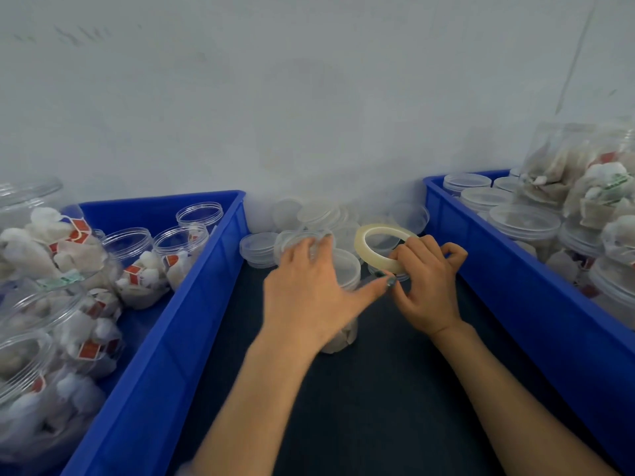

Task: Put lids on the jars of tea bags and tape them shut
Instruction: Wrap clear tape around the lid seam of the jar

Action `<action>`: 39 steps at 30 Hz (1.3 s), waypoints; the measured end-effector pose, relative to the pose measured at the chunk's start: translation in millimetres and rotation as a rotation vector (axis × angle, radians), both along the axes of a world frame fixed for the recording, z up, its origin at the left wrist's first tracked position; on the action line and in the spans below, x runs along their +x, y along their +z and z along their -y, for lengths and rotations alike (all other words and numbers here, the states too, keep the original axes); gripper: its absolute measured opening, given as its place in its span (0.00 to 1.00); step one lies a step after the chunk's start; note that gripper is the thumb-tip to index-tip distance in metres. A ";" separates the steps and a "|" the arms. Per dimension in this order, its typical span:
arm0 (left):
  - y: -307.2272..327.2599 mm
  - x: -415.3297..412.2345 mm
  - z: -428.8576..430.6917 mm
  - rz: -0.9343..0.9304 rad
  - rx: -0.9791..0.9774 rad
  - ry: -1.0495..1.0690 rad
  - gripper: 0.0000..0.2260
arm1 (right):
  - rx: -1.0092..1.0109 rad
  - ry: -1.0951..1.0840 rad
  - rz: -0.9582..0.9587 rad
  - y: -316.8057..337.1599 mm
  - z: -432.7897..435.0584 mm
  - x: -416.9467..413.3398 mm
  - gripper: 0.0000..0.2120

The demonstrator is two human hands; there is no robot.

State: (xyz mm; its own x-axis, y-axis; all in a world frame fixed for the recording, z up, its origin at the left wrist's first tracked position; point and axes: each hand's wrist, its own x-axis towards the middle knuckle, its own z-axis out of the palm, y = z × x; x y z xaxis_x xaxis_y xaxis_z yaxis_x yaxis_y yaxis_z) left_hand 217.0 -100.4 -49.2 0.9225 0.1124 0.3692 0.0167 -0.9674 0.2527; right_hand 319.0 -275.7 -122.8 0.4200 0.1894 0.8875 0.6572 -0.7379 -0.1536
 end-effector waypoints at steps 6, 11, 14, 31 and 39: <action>-14.7 12.7 5.7 0.055 -0.026 0.010 0.44 | 0.043 0.033 -0.019 2.7 0.0 -2.2 0.18; -13.4 13.8 -4.6 0.057 -0.102 -0.155 0.40 | 0.022 0.052 -0.042 5.3 -4.0 -1.8 0.17; -11.0 16.2 -9.6 0.023 -0.117 -0.223 0.38 | 0.031 0.077 -0.073 7.8 -5.8 -3.9 0.23; 9.9 7.8 -28.6 -0.214 -0.265 -0.430 0.44 | -0.063 0.146 -0.203 29.3 -2.0 -6.3 0.37; 8.4 4.5 -6.0 -0.132 0.107 -0.104 0.40 | -0.009 0.237 -0.344 21.6 -0.5 -6.6 0.27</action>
State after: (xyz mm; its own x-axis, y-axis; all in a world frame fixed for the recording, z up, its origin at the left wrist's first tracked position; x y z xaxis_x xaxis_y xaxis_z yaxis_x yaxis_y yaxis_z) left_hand 221.5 -94.4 -40.8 0.9682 -0.0193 0.2493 -0.0584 -0.9869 0.1503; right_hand 312.5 -275.2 -101.2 0.6356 0.3232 0.7011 0.7204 -0.5747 -0.3882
